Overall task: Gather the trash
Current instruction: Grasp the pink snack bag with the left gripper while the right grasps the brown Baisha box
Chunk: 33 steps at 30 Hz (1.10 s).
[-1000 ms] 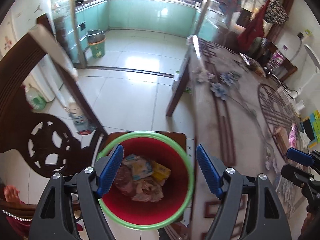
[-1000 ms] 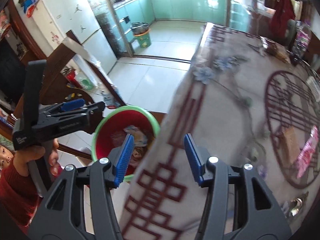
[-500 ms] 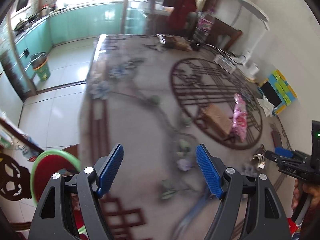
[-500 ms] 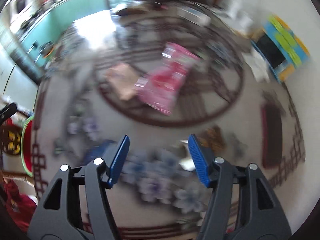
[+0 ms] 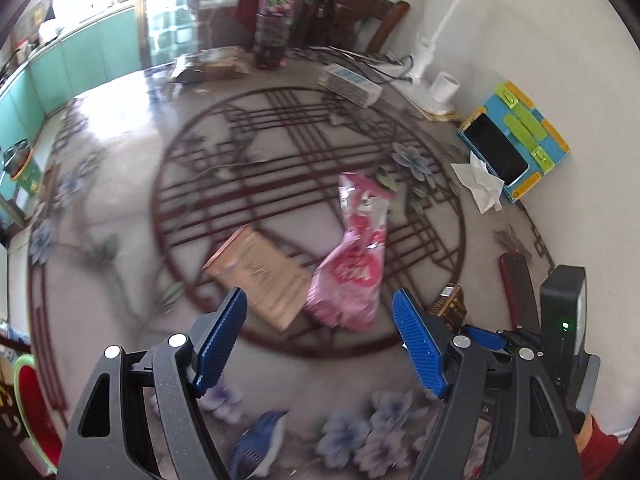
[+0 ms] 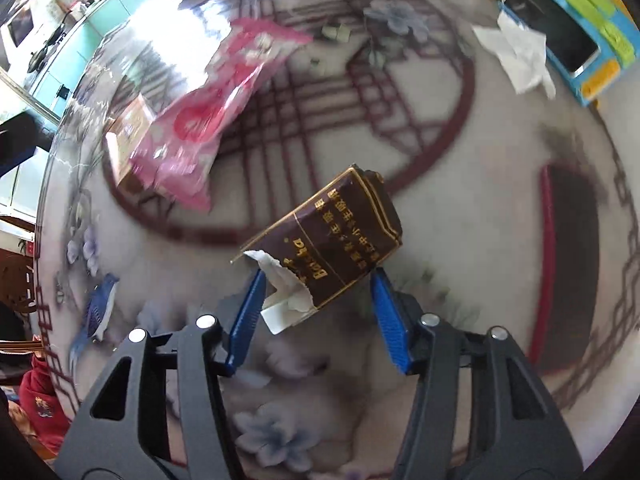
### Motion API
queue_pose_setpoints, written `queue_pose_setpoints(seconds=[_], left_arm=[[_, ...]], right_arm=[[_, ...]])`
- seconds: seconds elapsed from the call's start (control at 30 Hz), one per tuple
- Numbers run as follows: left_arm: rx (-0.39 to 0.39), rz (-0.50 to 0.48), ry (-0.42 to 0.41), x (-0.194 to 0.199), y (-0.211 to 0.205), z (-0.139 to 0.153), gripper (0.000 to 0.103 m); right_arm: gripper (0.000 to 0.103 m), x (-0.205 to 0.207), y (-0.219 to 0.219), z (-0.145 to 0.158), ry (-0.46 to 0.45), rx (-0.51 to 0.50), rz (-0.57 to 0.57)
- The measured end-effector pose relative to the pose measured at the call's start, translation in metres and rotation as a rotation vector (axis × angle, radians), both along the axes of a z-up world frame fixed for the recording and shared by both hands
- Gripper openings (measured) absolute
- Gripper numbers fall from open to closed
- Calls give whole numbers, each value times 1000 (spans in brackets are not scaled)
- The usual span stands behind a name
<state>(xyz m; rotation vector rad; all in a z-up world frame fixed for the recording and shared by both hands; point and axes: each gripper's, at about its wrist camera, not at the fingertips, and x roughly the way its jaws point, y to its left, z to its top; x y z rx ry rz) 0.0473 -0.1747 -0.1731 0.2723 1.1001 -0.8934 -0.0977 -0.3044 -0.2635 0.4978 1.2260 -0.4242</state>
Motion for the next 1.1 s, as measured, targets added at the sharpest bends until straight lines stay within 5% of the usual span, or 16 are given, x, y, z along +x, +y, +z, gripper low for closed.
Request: queue_pose_setpoints(seconds=[0.23, 0.3, 0.37, 0.57, 0.77, 0.93, 1.03, 1.1], left_arm=[[89, -82, -13, 1, -88, -40, 67], [124, -86, -4, 4, -106, -54, 57], [157, -85, 8, 7, -115, -67, 36], [166, -77, -2, 9, -124, -74, 11], [144, -30, 24, 15, -121, -67, 10], [130, -16, 60, 16, -114, -65, 10], [126, -6, 64, 16, -111, -64, 11], [123, 2, 64, 17, -109, -62, 11]], right_arm=[[63, -21, -39, 16, -58, 36, -38], [64, -29, -45, 17, -43, 52, -64], [64, -36, -50, 15, -46, 100, -84], [63, -22, -45, 8, -73, 186, -45], [46, 3, -31, -2, 19, 59, 74], [43, 2, -58, 1, 33, -43, 14], [64, -8, -81, 11, -51, 62, -75], [67, -12, -93, 16, -98, 111, -136]])
